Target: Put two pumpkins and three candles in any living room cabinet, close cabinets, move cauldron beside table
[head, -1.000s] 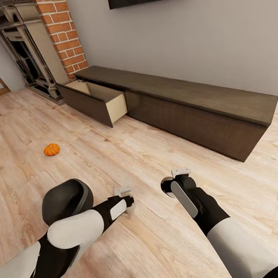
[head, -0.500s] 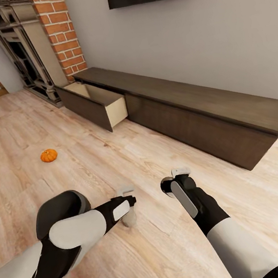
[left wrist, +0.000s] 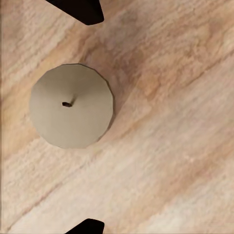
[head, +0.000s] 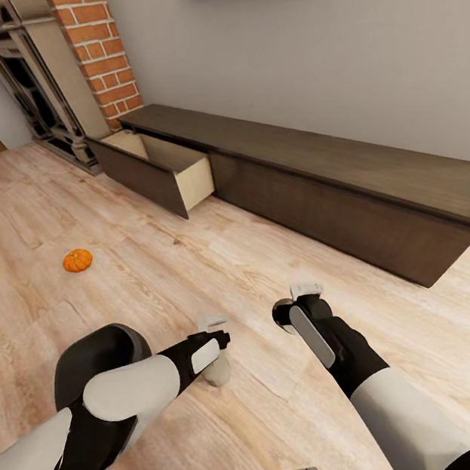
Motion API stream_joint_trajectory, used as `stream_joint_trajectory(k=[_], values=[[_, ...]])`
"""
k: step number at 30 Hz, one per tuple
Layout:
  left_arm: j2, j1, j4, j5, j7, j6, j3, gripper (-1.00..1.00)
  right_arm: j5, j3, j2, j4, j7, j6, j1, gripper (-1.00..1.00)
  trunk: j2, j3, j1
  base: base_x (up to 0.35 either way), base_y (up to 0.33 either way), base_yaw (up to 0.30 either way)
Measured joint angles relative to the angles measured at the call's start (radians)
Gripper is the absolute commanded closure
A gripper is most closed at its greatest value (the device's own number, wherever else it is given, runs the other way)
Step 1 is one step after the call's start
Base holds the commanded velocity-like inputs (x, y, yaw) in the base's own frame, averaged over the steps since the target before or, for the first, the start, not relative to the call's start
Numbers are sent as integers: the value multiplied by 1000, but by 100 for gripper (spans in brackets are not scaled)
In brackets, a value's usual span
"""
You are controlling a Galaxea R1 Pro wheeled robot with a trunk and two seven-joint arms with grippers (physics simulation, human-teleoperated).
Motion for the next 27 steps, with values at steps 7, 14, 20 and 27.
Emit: stream_joint_trajectory(k=[7,14,20,27], values=[[0,0,0,0,6,0,0,-100,0,0,0,0,0,0,0,100,-2,-27,3,0,0,0],[0,0,0,0,18,-2,0,-100,1,0,1,0,-1,0,0,100,-3,-47,5,0,0,0],[0,0,0,0,19,-7,0,-100,0,0,2,0,-1,-1,0,100,-3,-46,5,122,0,0],[0,0,0,0,19,-8,0,-100,1,0,2,0,-2,-1,0,100,-3,-47,5,78,0,0]])
